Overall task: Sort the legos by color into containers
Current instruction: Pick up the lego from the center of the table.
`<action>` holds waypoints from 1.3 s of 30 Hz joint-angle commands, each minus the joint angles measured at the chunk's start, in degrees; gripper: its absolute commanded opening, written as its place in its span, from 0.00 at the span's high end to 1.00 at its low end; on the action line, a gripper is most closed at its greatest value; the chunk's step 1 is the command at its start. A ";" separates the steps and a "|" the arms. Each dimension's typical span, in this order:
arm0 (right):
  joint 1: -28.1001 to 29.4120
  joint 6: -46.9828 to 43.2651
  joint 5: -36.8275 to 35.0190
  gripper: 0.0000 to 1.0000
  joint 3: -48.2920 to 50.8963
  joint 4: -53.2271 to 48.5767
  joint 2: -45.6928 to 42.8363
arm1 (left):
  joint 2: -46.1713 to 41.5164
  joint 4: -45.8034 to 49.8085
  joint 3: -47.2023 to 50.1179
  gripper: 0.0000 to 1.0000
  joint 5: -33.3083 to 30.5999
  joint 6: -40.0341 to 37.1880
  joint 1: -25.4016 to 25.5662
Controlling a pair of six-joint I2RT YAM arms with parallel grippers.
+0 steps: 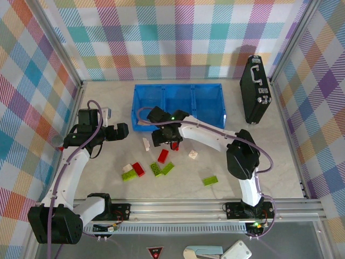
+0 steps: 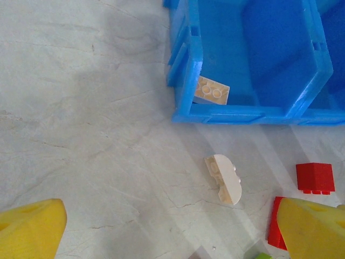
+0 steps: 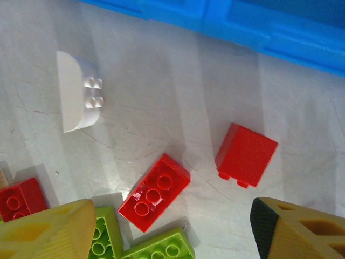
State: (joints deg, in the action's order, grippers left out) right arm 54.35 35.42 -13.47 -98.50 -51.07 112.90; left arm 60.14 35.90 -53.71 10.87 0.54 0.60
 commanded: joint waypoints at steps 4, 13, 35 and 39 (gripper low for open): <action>-0.33 13.01 -7.20 0.26 4.52 1.28 -2.97 | -0.26 0.70 0.10 0.00 0.11 -0.79 -0.33; -1.92 15.21 -8.04 0.32 8.41 4.39 -1.27 | -0.14 0.79 0.19 0.00 0.15 -0.80 -0.33; -2.67 17.07 -5.60 0.45 11.06 8.86 5.89 | 2.26 0.05 -0.85 0.00 1.78 -0.54 -0.69; -2.67 17.07 -5.75 0.49 10.56 8.70 6.27 | 2.03 0.05 -0.82 0.00 1.58 -0.56 -0.81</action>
State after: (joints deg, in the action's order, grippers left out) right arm 51.92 51.70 -19.46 -87.35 -42.39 117.84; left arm 62.41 35.88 -53.71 11.51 0.54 0.45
